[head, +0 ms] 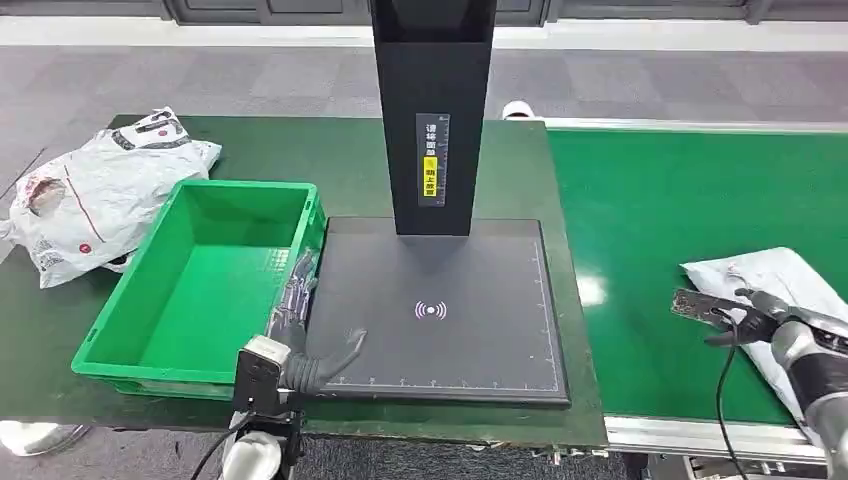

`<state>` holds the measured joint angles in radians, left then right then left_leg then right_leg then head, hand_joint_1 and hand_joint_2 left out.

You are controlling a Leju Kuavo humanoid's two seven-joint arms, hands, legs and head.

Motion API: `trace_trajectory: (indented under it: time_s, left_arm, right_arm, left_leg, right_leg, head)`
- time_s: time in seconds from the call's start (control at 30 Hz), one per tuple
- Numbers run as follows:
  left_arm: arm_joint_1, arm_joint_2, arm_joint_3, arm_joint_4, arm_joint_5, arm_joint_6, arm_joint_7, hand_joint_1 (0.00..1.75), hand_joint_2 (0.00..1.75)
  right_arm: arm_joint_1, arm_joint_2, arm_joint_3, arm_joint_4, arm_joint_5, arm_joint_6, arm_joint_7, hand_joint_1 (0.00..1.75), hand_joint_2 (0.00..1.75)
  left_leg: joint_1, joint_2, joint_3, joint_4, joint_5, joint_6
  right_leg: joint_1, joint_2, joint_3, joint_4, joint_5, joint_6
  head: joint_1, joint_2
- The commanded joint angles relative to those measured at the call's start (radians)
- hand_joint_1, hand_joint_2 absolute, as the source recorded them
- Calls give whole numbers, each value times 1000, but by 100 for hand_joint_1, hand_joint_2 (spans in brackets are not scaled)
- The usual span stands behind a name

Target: Moved the parcel from conveyor to table for the left to box.

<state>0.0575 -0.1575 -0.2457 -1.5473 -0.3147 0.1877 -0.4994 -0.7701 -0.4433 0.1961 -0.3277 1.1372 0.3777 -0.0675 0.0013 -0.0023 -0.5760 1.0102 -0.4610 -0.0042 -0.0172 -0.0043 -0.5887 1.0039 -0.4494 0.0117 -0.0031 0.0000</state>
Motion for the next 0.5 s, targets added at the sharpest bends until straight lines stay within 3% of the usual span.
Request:
trace_trajectory:
  time_s: [0.03, 0.37, 0.5]
  left_arm:
    - [-32, -6, 21, 50, -11, -14, 13, 0, 175]
    - [-26, -6, 22, 46, -11, -13, 13, 0, 175]
    - [-23, -10, 22, 44, -15, -17, 18, 0, 175]
  right_arm:
    - [-40, -31, 72, 66, 2, -8, 47, 0, 175]
    - [-38, -32, 72, 65, 2, -10, 52, 0, 175]
    - [-33, -54, 56, 72, -8, -5, 99, 0, 175]
  left_leg:
    - [0, 0, 1, -1, 0, 0]
    - [0, 1, 1, -1, 0, 0]
    - [0, 1, 1, -1, 0, 0]
  right_leg:
    - [0, 0, 1, -2, 1, -1]
    - [0, 1, 1, -1, 1, -1]
    - [0, 1, 1, -2, 1, -1]
  head:
    - [0, 0]
    - [0, 0]
    - [0, 0]
